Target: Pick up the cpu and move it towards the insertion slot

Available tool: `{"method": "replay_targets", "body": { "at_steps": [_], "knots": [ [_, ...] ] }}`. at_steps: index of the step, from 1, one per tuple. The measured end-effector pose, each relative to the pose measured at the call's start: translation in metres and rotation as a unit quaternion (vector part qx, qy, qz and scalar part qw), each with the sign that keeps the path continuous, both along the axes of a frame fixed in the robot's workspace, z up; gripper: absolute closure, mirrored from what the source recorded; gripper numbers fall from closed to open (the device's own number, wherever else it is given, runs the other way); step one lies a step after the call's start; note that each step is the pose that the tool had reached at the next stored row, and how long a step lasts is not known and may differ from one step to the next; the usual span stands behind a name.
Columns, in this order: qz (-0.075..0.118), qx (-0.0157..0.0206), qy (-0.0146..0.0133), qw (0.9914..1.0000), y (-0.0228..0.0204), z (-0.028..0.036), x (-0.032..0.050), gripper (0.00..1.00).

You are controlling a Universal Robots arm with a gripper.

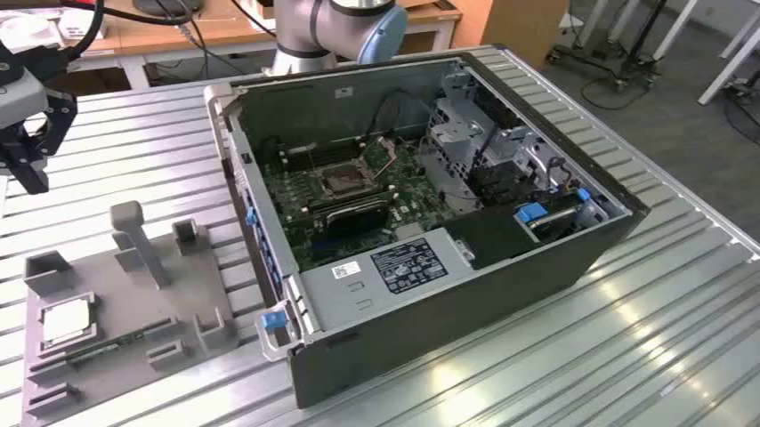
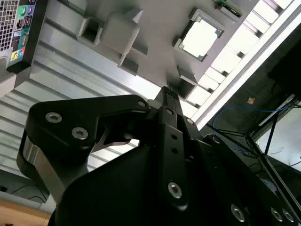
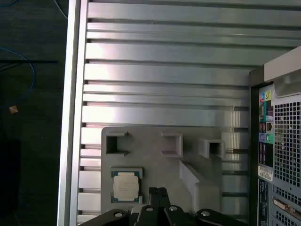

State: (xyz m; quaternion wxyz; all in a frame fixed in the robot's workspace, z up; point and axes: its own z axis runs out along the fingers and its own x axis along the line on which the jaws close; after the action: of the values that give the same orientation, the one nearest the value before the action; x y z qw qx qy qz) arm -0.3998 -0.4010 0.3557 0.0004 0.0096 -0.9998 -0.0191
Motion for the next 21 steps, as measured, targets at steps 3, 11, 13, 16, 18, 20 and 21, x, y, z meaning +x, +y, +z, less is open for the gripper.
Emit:
{"method": "replay_targets", "body": {
  "at_steps": [3, 11, 13, 16, 18, 20, 21],
  "knots": [
    [0.0, 0.0, 0.0, 1.0, 0.0, 0.0, 0.0, 0.89],
    [0.0, 0.0, 0.0, 1.0, -0.002, 0.0, 0.0, 0.89],
    [0.0, 0.0, 0.0, 1.0, -0.003, 0.0, 0.0, 0.89],
    [0.0, 0.0, 0.0, 1.0, -0.0047, 0.0, 0.0, 0.89],
    [0.0, 0.0, 0.0, 1.0, -0.0057, 0.0, 0.0, 0.89],
    [0.0, -0.0001, 0.0, 1.0, -0.0071, 0.0, 0.0, 0.89],
    [0.0, 0.0, 0.0, 1.0, -0.0078, 0.0, 0.0, 0.89]
  ]
}}
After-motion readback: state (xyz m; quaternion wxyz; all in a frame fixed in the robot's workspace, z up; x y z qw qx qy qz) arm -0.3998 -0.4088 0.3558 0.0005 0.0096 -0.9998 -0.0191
